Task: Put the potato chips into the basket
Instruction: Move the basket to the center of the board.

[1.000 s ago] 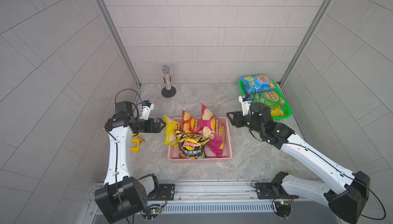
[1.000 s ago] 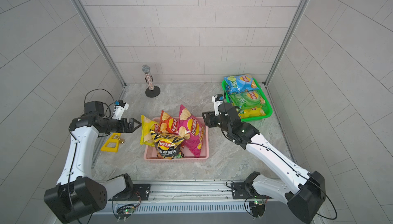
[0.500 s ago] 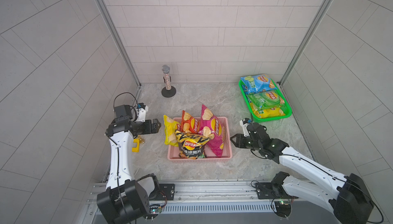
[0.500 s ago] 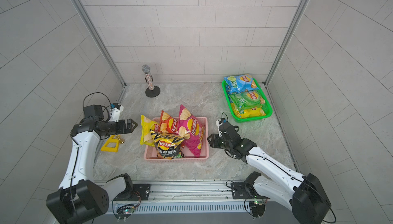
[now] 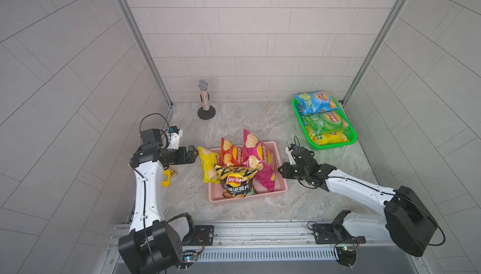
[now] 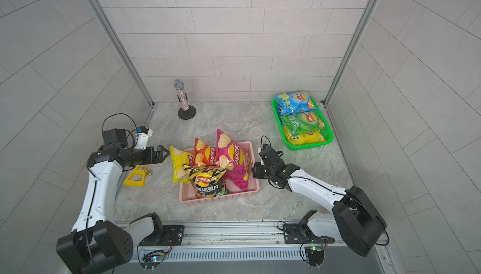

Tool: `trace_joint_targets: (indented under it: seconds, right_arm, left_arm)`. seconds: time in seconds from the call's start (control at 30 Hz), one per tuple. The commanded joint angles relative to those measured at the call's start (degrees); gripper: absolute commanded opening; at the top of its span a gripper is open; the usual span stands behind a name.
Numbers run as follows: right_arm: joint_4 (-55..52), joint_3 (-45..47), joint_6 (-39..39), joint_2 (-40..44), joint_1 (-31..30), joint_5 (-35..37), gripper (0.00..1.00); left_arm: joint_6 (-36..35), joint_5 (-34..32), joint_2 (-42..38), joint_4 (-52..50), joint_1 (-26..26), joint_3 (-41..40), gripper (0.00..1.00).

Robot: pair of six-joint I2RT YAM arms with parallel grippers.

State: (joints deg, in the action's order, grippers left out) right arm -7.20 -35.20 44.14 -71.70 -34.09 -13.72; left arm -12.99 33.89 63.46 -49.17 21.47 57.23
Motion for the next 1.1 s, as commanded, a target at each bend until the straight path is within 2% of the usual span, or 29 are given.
trace_joint_targets:
  seconds: [0.0, 0.33, 0.57, 0.6, 0.67, 0.73, 0.77, 0.87, 1.0, 1.07]
  right_arm:
    - [0.08, -2.77, -1.43, -0.49, 2.21, 3.49, 0.01]
    - [-0.58, -9.61, -3.16, -7.78, 9.05, 3.59, 0.00]
    - [1.48, -16.61, -5.50, -16.36, 13.45, 3.45, 0.00]
    - [1.41, -17.26, -6.32, -16.70, 13.64, 3.43, 0.05]
    - [1.03, -18.09, -7.87, -16.14, 13.87, 3.34, 0.30]
    - [0.44, -18.02, -9.33, -14.06, 13.87, 3.29, 0.70]
    - [0.11, -17.74, -10.17, -12.39, 13.87, 3.34, 1.00]
    - [-1.40, -16.56, -12.84, -6.61, 13.93, 5.44, 1.00]
    - [-4.94, -15.11, -18.00, 2.87, 13.96, 11.58, 1.00]
    - [-5.23, -13.54, -21.50, 7.76, 13.96, 14.67, 1.00]
  left_arm:
    - [-0.72, 0.82, -1.39, -0.24, 0.23, -0.37, 1.00]
    - [-2.53, 3.14, 0.08, 1.49, 0.19, -0.84, 1.00]
    - [-1.89, 2.56, 2.87, 12.10, -0.22, -5.70, 1.00]
    - [-1.72, 2.03, 3.26, 13.79, -0.48, -6.56, 1.00]
    - [-1.64, 1.19, 3.84, 17.06, -0.97, -8.44, 1.00]
    - [-1.00, 0.53, 3.79, 21.10, -1.46, -10.66, 1.00]
    - [-0.44, 0.01, 3.53, 23.71, -1.72, -12.01, 1.00]
    - [0.17, -1.98, 2.74, 29.70, -3.03, -15.19, 1.00]
    - [1.89, -4.52, 2.63, 36.19, -5.53, -17.96, 1.00]
    - [4.52, -5.64, 2.64, 43.19, -6.88, -21.15, 1.00]
